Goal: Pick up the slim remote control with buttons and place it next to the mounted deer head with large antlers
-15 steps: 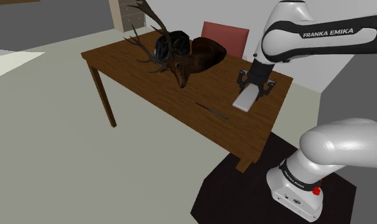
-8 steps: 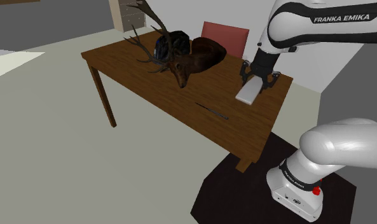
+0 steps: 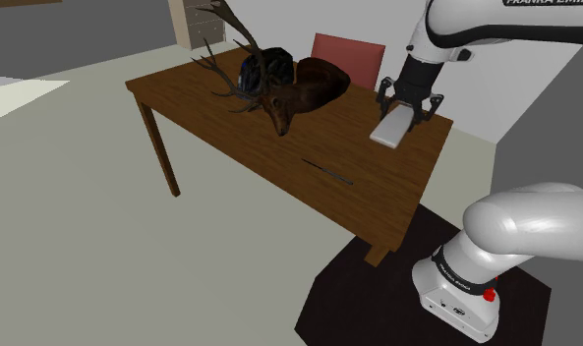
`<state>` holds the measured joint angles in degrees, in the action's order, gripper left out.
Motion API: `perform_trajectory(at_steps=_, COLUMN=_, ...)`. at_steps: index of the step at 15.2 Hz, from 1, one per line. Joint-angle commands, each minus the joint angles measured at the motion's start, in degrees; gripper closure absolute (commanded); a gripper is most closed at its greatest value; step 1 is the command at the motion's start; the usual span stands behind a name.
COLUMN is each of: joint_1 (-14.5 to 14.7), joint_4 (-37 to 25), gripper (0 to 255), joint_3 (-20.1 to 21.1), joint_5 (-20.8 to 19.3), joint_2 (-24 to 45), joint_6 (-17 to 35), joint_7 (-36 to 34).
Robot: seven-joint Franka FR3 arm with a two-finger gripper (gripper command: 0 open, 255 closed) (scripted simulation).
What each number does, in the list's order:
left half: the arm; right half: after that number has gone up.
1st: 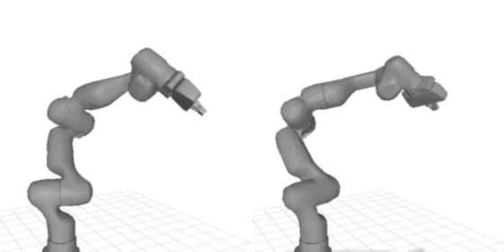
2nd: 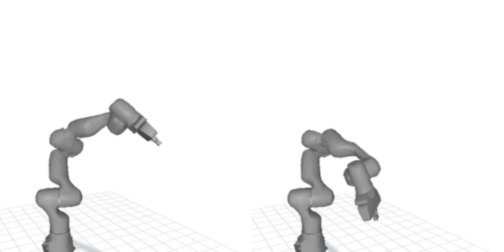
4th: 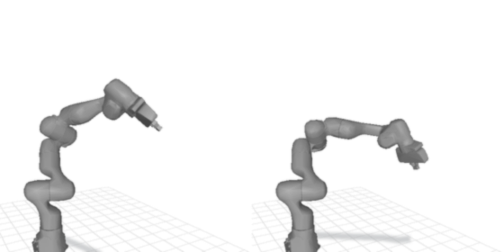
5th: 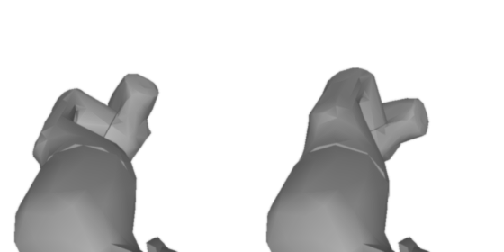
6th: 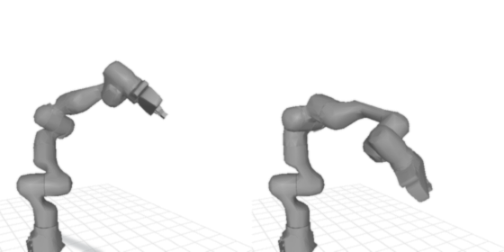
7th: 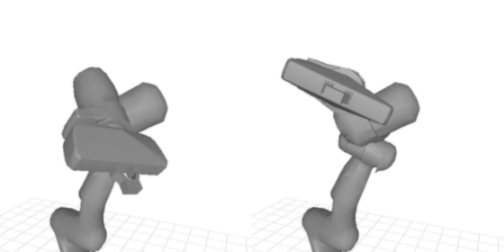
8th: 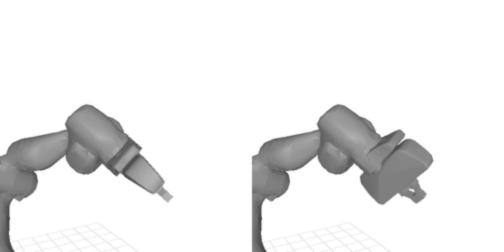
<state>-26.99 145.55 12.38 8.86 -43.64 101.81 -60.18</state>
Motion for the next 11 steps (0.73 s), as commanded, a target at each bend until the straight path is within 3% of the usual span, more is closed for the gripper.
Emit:
perform_trajectory(at_steps=1, joint_1=-0.07, joint_4=-1.60, gripper=255, joint_3=-0.20, joint_5=-0.18, joint_2=-0.06, joint_6=-1.67, joint_7=-0.06)
perform_trajectory(at_steps=11, joint_1=-0.49, joint_4=-9.78, gripper=255, joint_3=-1.05, joint_5=-1.02, joint_2=0.75, joint_6=-9.03, joint_7=-0.30)
